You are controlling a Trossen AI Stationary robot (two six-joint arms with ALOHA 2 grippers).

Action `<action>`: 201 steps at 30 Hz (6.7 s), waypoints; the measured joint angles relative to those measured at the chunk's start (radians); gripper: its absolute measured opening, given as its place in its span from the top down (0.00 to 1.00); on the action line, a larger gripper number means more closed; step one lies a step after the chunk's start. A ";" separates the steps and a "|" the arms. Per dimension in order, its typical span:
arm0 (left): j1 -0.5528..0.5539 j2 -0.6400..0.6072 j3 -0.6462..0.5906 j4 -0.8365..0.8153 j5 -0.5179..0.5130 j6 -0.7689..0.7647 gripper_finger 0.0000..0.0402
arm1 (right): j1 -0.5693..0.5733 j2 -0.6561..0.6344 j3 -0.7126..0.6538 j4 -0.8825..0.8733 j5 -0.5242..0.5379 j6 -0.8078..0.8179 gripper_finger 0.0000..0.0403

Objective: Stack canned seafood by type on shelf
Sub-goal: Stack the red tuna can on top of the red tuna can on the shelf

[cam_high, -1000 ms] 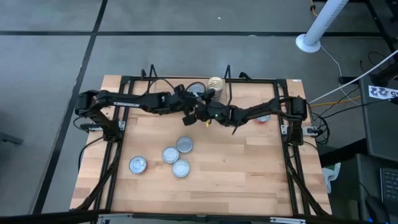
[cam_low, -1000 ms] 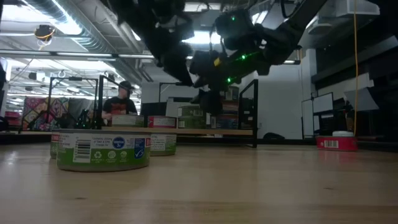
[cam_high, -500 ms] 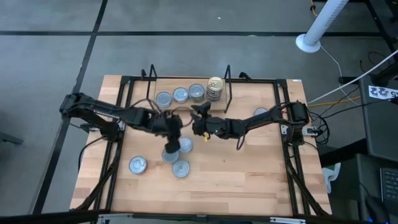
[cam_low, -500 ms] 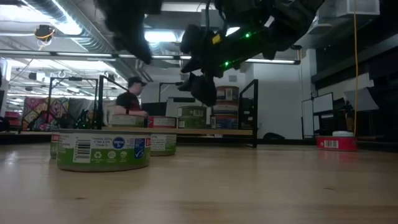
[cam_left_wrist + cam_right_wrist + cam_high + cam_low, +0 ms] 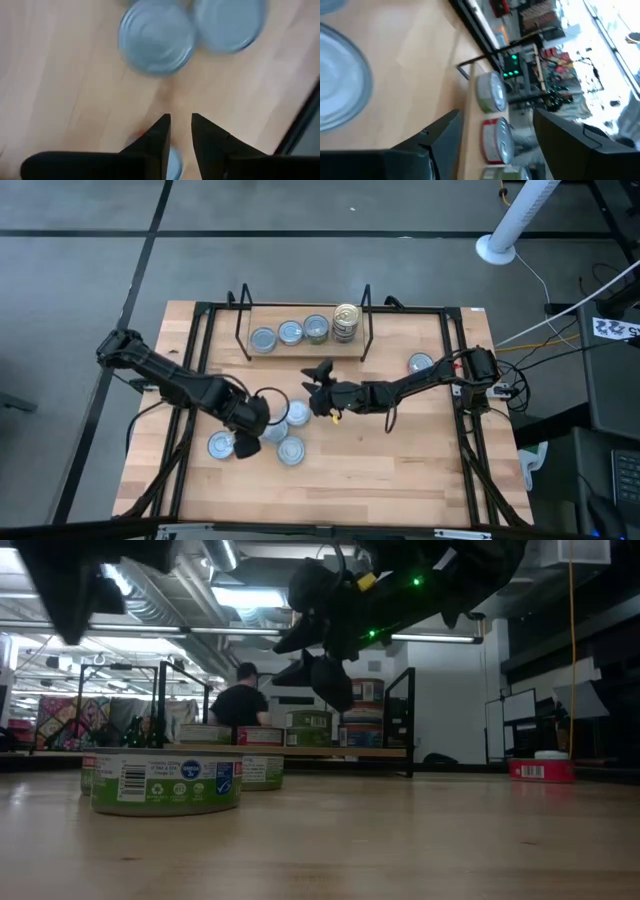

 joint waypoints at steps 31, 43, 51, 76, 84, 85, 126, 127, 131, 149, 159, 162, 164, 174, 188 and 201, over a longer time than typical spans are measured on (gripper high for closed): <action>-0.107 0.000 -0.263 -0.002 0.000 0.209 0.67 | -0.002 0.001 0.000 -0.010 -0.025 0.002 0.38; -0.107 0.000 -0.340 0.088 0.003 0.226 0.69 | -0.002 0.001 0.000 -0.010 -0.025 0.002 0.38; -0.106 -0.004 -0.371 0.130 0.011 0.232 0.69 | -0.002 0.001 -0.001 -0.010 -0.025 0.001 0.38; -0.106 0.000 -0.374 0.253 0.145 0.174 0.99 | -0.002 0.001 -0.001 -0.010 -0.021 -0.001 0.38; -0.106 0.000 -0.374 0.253 0.138 0.089 1.00 | -0.002 0.001 -0.001 -0.024 -0.024 -0.001 0.38; -0.106 0.000 -0.373 0.253 0.131 0.066 1.00 | -0.002 0.001 -0.001 -0.033 -0.024 -0.001 0.38; -0.105 -0.122 -0.375 0.200 -0.310 -0.101 1.00 | -0.002 0.001 -0.001 -0.213 -0.176 0.086 0.38; -0.105 -0.122 -0.375 0.191 -0.320 -0.101 1.00 | -0.002 0.001 -0.001 -0.213 -0.182 0.086 0.38; -0.105 -0.122 -0.374 0.179 -0.359 -0.100 1.00 | -0.002 0.001 -0.001 -0.213 -0.289 0.086 0.38; -0.024 -0.121 -0.374 0.187 -0.441 -0.014 1.00 | -0.002 0.001 -0.001 -0.213 -0.566 0.086 0.38; 0.041 -0.121 -0.373 0.194 -0.506 0.046 1.00 | -0.002 0.001 -0.001 -0.213 -0.326 0.089 0.38; 0.068 -0.120 -0.373 0.220 -0.515 0.080 1.00 | -0.002 0.001 -0.001 -0.213 -0.242 0.089 0.38; 0.086 -0.120 -0.373 0.253 -0.534 0.113 1.00 | -0.002 0.001 -0.001 -0.213 -0.206 0.089 0.38; 0.197 -0.120 -0.373 0.387 -0.550 0.294 1.00 | -0.003 -0.003 -0.001 -0.220 -0.123 0.112 0.38; 0.292 -0.120 -0.373 0.512 -0.549 0.451 1.00 | -0.051 -0.009 0.000 -0.220 -0.209 0.420 0.38; 0.293 -0.120 -0.373 0.512 -0.548 0.459 1.00 | -0.116 -0.009 0.000 -0.189 -0.515 1.044 0.38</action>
